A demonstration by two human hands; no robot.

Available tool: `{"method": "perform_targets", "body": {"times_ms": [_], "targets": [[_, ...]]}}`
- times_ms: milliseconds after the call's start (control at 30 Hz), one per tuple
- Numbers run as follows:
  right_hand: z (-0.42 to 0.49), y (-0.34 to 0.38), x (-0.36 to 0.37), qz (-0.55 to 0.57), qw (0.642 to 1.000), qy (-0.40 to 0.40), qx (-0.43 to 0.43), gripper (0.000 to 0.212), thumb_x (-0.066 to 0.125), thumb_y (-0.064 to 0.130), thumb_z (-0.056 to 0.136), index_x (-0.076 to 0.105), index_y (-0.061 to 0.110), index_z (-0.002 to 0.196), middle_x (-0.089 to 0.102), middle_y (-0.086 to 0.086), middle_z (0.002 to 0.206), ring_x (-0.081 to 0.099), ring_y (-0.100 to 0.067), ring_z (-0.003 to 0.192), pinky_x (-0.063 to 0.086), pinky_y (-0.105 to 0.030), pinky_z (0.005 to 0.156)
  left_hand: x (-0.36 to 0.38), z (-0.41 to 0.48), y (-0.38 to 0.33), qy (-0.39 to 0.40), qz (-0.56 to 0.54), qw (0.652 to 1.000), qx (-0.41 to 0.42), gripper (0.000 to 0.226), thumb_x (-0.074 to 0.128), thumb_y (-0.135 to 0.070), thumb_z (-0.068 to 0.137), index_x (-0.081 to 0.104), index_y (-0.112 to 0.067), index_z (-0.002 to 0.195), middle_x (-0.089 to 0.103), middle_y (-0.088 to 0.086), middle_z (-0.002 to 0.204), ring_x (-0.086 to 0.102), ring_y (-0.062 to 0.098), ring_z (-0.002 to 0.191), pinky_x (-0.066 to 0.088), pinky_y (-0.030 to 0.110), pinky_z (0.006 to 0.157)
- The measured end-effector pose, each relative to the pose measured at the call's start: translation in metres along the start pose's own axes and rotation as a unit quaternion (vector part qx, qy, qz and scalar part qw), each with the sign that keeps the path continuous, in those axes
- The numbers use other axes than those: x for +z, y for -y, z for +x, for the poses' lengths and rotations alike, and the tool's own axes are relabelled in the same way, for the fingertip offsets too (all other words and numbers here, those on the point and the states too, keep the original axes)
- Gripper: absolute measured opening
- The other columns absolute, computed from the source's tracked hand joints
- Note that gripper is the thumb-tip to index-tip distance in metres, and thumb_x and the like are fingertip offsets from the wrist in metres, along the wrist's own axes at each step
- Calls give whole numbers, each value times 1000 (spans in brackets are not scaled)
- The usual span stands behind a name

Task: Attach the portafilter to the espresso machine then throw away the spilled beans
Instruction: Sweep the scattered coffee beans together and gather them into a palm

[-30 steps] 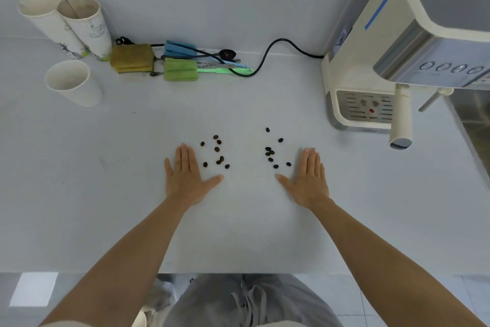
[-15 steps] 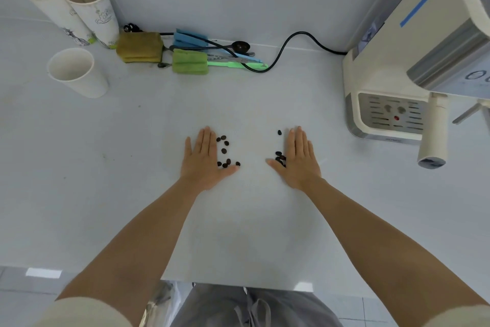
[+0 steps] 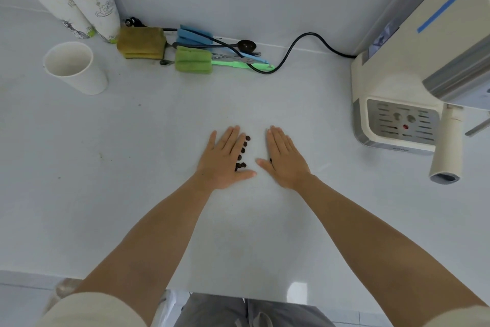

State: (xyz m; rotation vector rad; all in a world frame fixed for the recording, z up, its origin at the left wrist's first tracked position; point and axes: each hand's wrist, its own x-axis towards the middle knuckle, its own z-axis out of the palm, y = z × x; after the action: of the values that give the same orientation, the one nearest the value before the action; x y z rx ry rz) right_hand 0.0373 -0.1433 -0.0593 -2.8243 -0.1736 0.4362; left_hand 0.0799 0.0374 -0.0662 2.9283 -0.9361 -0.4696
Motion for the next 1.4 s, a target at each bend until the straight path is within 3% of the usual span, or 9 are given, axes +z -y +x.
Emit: {"method": "perform_targets", "body": {"times_ms": [267,900,1000,1100,1167,1200,1300,1367,1400], "targets": [[14,26,7,14,998,20,-50,70,30,43,96,-4,3,143,-5,-13,155,-10,-21,142,-8,-32,114,5,-6,-5,-24,2,999,27,95,24,-73,77,-13,-14,142,-10,3,156,-13,16,142,-15,42,112],[-19,59,30,-9,992,31,-122,67,20,45,96,-1,3,143,-1,-12,156,-6,-20,143,-11,-26,112,16,-66,-2,-5,-39,999,-26,98,29,-70,78,-8,-7,143,-8,9,156,-10,18,143,-11,38,113],[-24,59,26,59,991,7,-116,67,36,37,97,-1,3,143,-1,-12,156,-6,-16,142,-9,-25,112,14,-72,1,14,-71,996,-47,96,30,-69,79,-9,-7,143,-11,8,155,-12,17,142,-10,36,114],[-30,51,20,115,989,-52,-82,72,43,37,95,-1,5,143,2,-10,155,-6,-9,138,-5,-23,112,10,-80,2,-16,-180,979,-96,85,34,-59,85,-4,-10,144,-6,7,156,-7,16,143,-4,32,115],[-34,46,18,94,990,-75,-68,75,41,45,93,1,7,144,5,-10,155,-2,-15,141,-4,-25,112,4,-86,-3,-76,-322,932,-146,71,37,-48,90,7,-14,144,7,4,156,6,14,143,5,28,114],[-37,44,19,74,992,-76,-66,78,35,53,90,2,8,144,5,-10,155,0,-20,142,-3,-27,113,0,-88,-7,-101,-414,887,-180,64,38,-44,91,15,-16,144,15,2,155,15,13,141,11,26,112],[-40,44,23,20,996,-51,-67,86,12,68,77,3,15,145,4,-11,156,2,-25,142,2,-38,115,-16,-92,-15,-130,-680,661,-288,44,40,-34,92,41,-16,132,41,4,143,44,13,123,31,26,105],[-36,45,27,-6,996,-44,-76,81,17,66,81,5,19,145,7,-11,155,4,-26,142,5,-41,115,-22,-93,-13,-106,-781,515,-336,40,38,-35,93,50,-9,121,51,10,133,54,17,108,42,27,91],[-33,46,28,-13,995,-47,-86,75,26,61,86,7,19,145,9,-11,155,6,-27,142,6,-42,114,-23,-95,-11,-84,-813,463,-342,45,34,-37,93,50,-6,121,52,13,131,55,20,109,43,28,90]]}}
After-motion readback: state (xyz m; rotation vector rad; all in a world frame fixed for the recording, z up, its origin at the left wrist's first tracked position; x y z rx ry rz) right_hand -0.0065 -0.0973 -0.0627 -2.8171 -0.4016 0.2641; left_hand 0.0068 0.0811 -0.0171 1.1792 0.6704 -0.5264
